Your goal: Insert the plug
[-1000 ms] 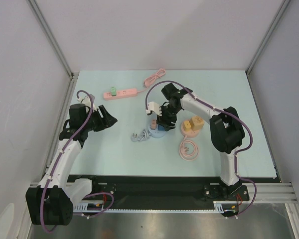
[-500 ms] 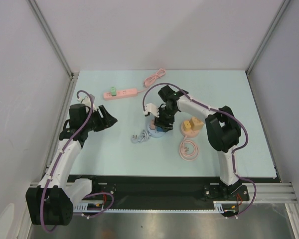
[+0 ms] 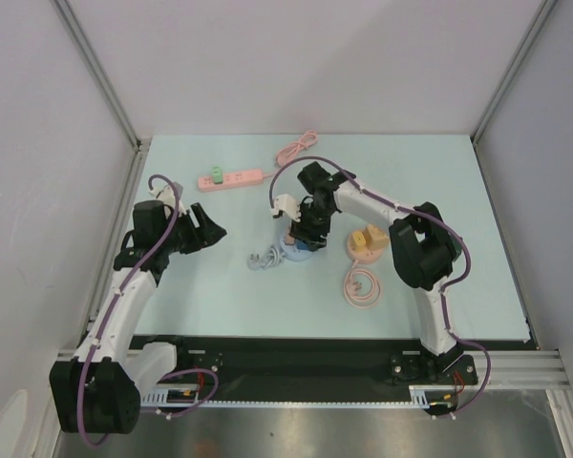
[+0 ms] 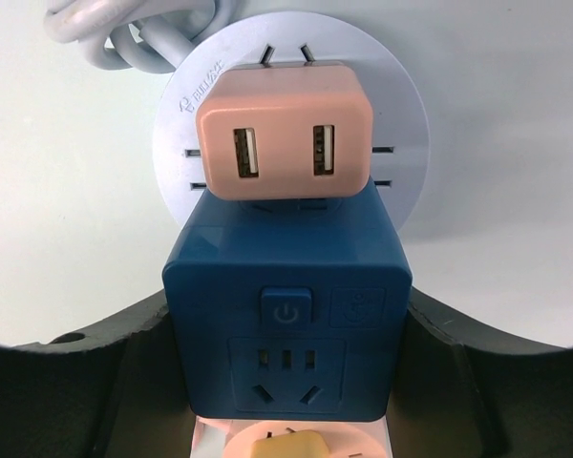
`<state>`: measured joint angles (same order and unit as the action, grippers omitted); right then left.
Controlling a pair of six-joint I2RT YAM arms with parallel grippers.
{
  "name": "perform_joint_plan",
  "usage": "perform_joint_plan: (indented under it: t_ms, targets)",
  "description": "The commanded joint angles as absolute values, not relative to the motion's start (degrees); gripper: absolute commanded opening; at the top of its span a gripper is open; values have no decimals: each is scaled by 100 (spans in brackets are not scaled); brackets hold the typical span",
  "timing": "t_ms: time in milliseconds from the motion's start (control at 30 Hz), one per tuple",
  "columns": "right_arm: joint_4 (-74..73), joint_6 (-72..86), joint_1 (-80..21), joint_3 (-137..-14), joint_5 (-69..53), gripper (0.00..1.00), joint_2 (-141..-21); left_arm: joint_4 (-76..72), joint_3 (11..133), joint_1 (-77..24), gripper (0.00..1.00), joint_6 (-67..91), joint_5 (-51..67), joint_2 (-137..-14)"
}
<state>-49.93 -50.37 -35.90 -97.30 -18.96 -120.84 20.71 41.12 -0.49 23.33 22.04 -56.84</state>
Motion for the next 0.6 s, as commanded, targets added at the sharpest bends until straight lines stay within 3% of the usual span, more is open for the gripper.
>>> perform_joint_plan:
  t_ms: [0,133,200,233,267,300,500,567]
  targets:
    - [-4448,-4694,-3560,-9457,-1205,18,-12340,1907,4113,-18,72,2118,2434,-5528]
    - [-4499,-4596,-3393,-9597,-607,15,-12296,1916,4087,-18,72,2092,2505,-5546]
    - [-4509,-4641,-3340,-9580,-405,20,-12217,1907,4087,-18,72,2092,2522,-5537]
    - [-4465,-4623,-3322,-9554,-396,24,-12112,1907,4096,-18,72,2100,2522,-5546]
    - [-4465,-4623,-3305,-9545,-413,41,-12068,1890,4096,-18,72,2109,2557,-5555]
    - [-4456,-4623,-3296,-9536,-422,49,-12024,1872,4104,-18,72,2109,2575,-5572]
    - [-4106,-4439,-3252,-9554,-589,70,-11760,1793,4104,-18,75,1952,2899,-5511]
    - [-3711,-4263,-3226,-9466,-606,84,-11611,1811,4113,-18,78,1890,3023,-5511]
